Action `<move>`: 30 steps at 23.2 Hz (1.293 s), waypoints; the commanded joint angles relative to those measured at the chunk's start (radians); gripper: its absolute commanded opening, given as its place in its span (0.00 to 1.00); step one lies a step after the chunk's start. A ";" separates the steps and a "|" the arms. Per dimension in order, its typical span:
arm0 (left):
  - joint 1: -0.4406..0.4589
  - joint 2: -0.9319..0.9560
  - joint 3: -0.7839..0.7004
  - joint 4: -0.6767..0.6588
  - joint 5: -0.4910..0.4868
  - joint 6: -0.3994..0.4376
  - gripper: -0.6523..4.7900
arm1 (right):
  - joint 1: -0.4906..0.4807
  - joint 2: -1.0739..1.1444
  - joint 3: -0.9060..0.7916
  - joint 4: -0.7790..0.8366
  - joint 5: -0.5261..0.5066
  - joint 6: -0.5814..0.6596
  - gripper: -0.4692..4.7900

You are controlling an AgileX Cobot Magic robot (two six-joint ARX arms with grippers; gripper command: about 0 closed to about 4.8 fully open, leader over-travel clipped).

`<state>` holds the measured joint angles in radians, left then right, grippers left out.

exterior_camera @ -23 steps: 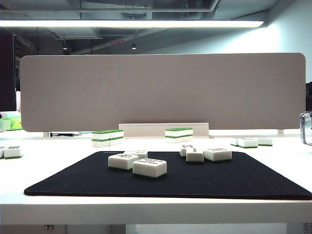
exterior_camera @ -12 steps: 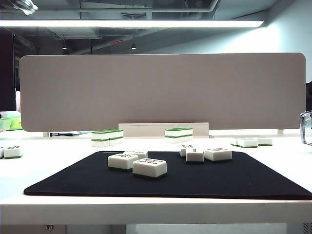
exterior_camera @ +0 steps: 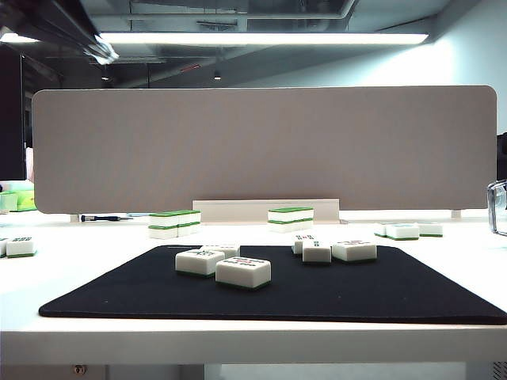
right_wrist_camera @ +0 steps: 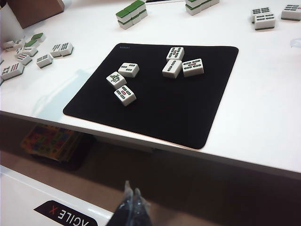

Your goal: Align six mahjong tiles in a row on the table.

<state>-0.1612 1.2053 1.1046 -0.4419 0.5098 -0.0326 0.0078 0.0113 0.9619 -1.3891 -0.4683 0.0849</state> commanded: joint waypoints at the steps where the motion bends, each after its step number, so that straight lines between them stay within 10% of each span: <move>1: -0.042 0.030 0.011 0.010 -0.059 0.031 0.11 | 0.002 -0.011 0.003 0.008 -0.002 0.000 0.09; 16: -0.275 0.213 0.011 -0.031 -0.304 0.063 0.12 | 0.002 -0.011 0.002 0.009 -0.002 0.000 0.09; 21: -0.341 0.310 0.011 -0.047 -0.373 0.063 0.41 | 0.001 -0.011 0.002 0.008 -0.002 -0.010 0.09; 30: -0.350 0.402 0.011 -0.050 -0.379 0.063 0.42 | 0.002 -0.011 -0.001 0.008 -0.002 -0.010 0.09</move>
<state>-0.5091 1.6035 1.1114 -0.4919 0.1337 0.0292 0.0082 0.0113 0.9577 -1.3891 -0.4683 0.0792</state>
